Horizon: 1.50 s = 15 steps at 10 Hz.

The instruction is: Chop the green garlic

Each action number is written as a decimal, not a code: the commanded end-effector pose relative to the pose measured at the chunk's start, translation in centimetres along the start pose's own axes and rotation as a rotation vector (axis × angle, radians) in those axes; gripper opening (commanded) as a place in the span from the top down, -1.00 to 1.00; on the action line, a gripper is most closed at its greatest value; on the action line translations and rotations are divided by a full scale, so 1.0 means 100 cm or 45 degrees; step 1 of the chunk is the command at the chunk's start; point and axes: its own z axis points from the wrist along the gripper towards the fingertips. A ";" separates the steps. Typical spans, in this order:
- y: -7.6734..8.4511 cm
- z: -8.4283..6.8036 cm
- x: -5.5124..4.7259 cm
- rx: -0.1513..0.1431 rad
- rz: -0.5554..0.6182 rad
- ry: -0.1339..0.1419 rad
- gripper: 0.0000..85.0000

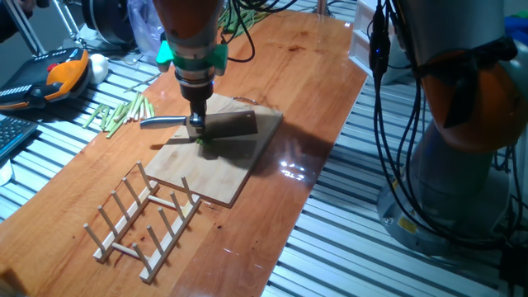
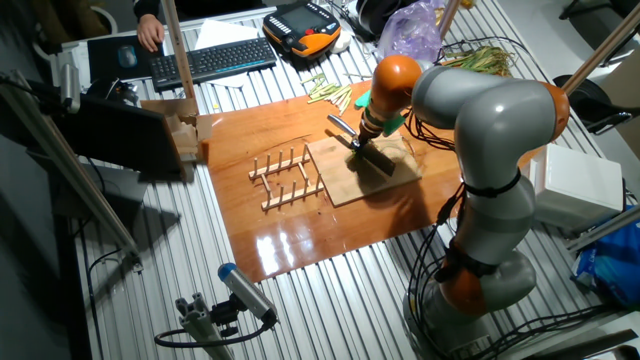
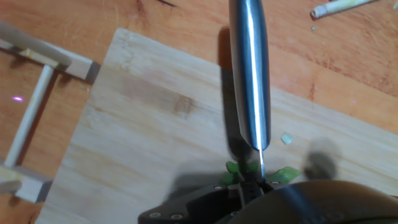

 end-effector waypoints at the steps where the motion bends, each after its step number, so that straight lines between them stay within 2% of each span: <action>1: 0.004 0.001 -0.003 0.004 0.006 -0.001 1.00; 3: 0.009 -0.004 -0.011 0.008 0.021 0.005 1.00; 7: 0.009 -0.022 -0.012 -0.002 0.034 0.050 1.00; 9: 0.008 -0.024 -0.012 0.007 0.041 0.052 1.00; 11: 0.012 -0.030 -0.008 -0.034 0.079 0.070 1.00; 12: 0.015 -0.031 -0.007 -0.017 0.078 0.081 1.00; 15: 0.011 -0.035 -0.007 -0.038 0.089 0.081 1.00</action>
